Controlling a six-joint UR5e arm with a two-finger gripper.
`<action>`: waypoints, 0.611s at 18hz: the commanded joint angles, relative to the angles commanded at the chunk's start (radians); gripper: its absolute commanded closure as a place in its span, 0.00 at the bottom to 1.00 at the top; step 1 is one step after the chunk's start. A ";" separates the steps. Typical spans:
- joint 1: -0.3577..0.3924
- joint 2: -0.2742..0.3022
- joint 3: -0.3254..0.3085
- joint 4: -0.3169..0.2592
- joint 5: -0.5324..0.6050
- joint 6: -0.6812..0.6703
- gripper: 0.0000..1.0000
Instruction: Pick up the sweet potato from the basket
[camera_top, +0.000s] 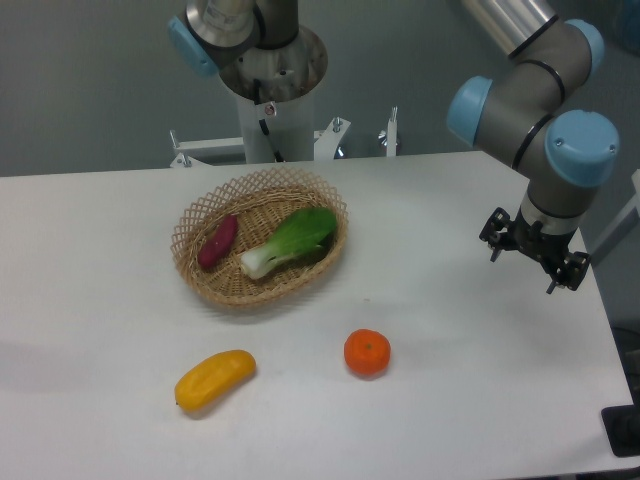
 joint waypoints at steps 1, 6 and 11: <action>0.000 0.000 0.000 -0.002 0.000 -0.002 0.00; -0.002 0.005 -0.002 -0.002 -0.003 -0.012 0.00; -0.023 0.014 -0.008 -0.002 -0.028 -0.129 0.00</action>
